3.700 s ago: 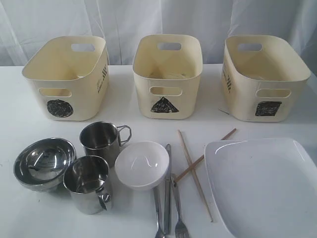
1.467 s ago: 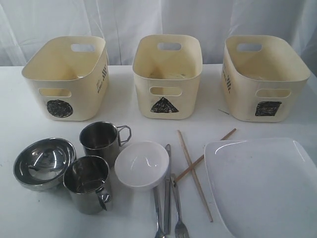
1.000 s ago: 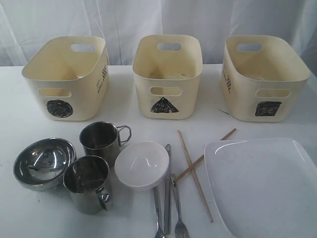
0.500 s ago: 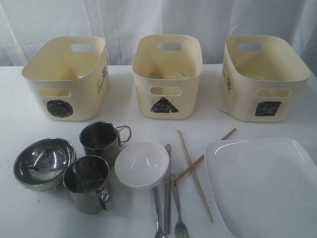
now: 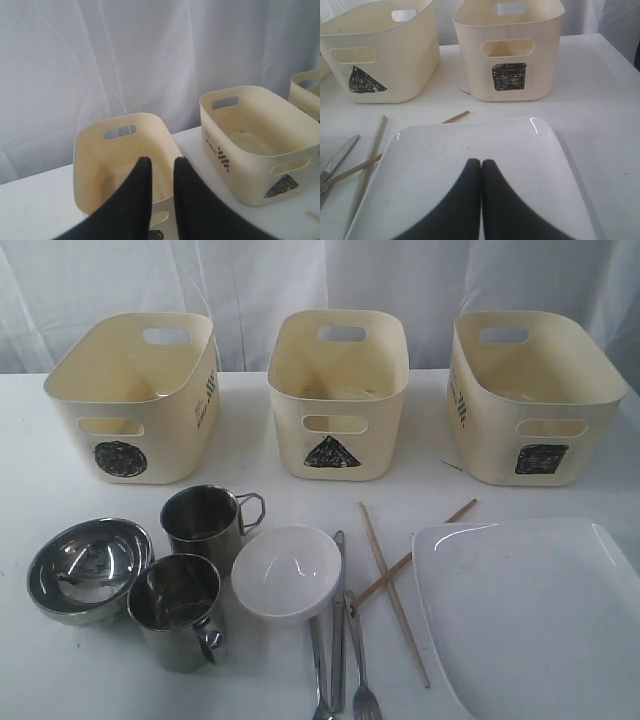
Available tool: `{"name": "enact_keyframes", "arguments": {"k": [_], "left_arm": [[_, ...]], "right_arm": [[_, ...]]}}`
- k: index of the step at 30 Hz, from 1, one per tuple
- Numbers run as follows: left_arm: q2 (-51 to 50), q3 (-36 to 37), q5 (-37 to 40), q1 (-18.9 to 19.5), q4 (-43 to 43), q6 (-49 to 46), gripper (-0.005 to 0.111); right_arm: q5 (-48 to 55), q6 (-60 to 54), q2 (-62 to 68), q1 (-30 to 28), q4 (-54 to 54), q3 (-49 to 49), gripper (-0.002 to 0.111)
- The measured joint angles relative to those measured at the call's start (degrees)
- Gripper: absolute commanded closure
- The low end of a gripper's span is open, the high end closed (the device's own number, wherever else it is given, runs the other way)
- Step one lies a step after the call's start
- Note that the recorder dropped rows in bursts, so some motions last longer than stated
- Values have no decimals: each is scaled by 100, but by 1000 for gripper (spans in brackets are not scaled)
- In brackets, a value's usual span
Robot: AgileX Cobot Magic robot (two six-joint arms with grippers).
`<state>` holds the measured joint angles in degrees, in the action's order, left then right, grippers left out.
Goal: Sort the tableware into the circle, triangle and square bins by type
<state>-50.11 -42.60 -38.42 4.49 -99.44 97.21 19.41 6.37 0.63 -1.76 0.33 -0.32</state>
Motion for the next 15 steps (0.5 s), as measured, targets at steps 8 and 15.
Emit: {"name": "enact_keyframes", "arguments": {"k": [8, 15], "left_arm": [[0, 406, -52, -163, 0, 294, 84], [0, 844, 48, -165, 0, 867, 84]], "right_arm": [[0, 0, 0, 0, 0, 0, 108], [0, 0, 0, 0, 0, 0, 108]]}}
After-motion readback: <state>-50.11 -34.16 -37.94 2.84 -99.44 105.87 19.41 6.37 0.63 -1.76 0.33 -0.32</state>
